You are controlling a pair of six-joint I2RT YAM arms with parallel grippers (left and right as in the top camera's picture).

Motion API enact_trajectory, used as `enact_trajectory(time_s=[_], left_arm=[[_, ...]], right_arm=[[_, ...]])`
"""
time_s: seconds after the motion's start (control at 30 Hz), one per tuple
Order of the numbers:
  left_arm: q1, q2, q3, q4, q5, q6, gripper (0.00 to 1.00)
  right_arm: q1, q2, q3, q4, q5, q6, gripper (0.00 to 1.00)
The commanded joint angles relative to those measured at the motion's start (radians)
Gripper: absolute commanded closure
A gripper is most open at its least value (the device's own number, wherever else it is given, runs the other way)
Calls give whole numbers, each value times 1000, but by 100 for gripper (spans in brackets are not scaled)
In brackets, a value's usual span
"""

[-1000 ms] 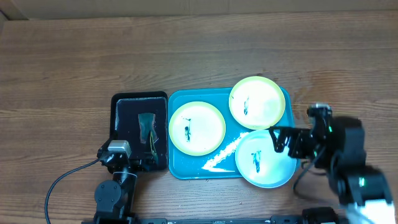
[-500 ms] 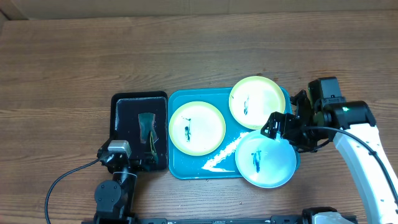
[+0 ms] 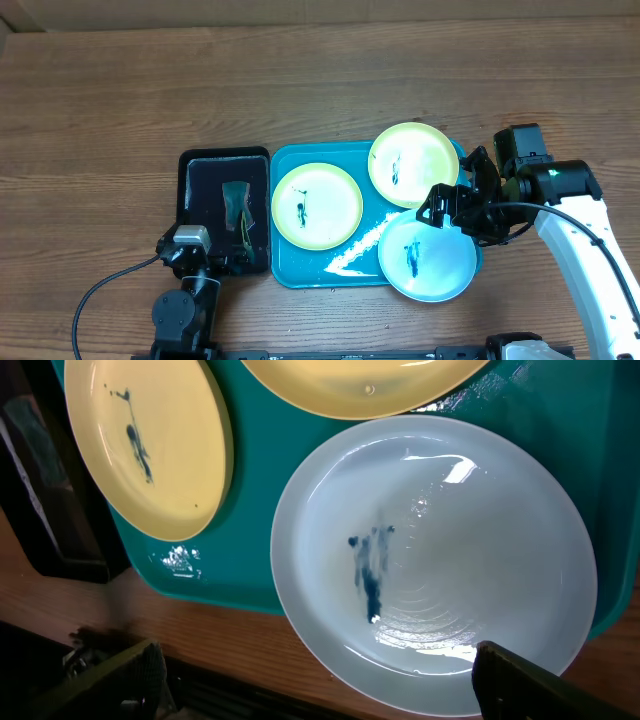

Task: Clean dirty plates on tray and stack at the side
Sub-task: 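Move the right gripper toward the yellow plate's rim on the teal tray, then grip the left yellow plate's rim with the right gripper to hold it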

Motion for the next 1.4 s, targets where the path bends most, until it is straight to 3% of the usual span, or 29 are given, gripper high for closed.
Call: enact_trajectory(time_s=[0.0,0.23,0.47,0.63,0.9,1.07,1.37], left_arm=[[-6,-10,-3,1,9,14,0],[-6,-10,-2,32,85,11,0],[-6,40,87,-64,163,-31,0],[-6,240,278,-195,114,-19,0],[-6,725,671,-438,115,-19,0],[-7,971,902,-609,135,-23,0],[-6,1146,987,-668,359,-42,0]], right_arm=[[4,-3,27,2,-12,-11,0],[4,-3,27,2,-18,-8,0],[4,-3,27,30,-16,-11,0],[4,-3,27,32,-16,-11,0],[4,-3,27,21,-15,-12,0],[4,-3,27,19,86,-10,0],[63,36,26,14,102,34,0]])
